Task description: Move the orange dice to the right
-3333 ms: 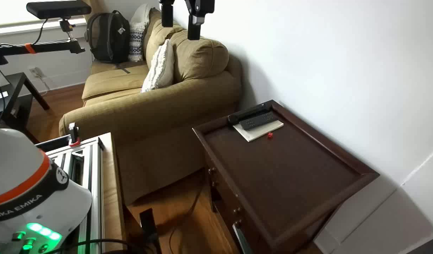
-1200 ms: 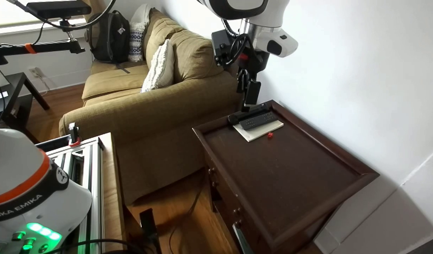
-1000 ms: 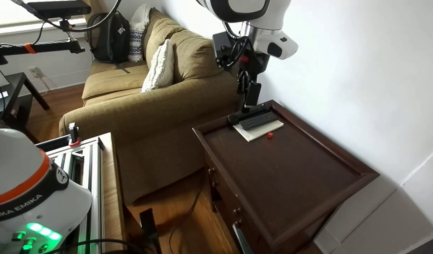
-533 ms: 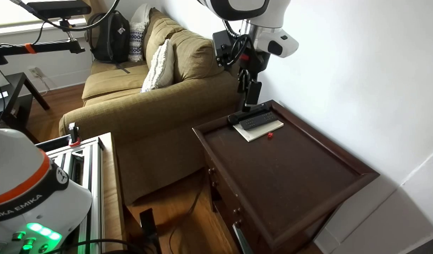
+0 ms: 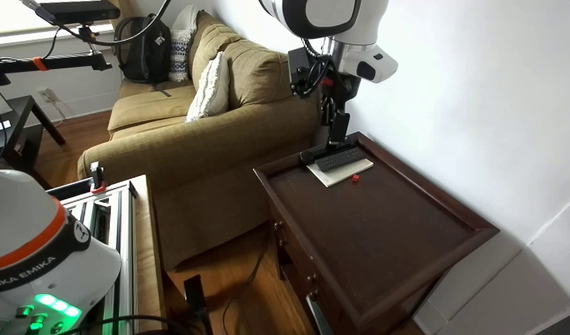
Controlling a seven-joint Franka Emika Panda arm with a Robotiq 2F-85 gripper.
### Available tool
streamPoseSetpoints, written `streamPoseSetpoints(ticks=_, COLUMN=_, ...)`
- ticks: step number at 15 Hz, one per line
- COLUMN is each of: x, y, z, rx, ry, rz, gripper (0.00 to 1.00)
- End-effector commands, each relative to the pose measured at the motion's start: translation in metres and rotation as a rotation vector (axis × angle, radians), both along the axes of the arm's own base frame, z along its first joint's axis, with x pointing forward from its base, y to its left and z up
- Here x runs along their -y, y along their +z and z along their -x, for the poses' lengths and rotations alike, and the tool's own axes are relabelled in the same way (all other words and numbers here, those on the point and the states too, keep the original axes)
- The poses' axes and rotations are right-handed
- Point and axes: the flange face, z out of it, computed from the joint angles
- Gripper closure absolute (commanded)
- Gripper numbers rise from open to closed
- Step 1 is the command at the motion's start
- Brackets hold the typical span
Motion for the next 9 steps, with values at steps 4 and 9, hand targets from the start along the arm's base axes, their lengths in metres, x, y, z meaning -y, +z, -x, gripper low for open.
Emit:
streamPoseSetpoints(ticks=4, x=0.006, y=-0.052, z=-0.036, rx=0.060, ry=-0.150, rz=0.014, gripper=0.00)
streamPoseSetpoints(ticks=9, x=-0.002, y=-0.091, z=-0.060, rx=0.030, ry=-0.199, rz=-0.001, gripper=0.00)
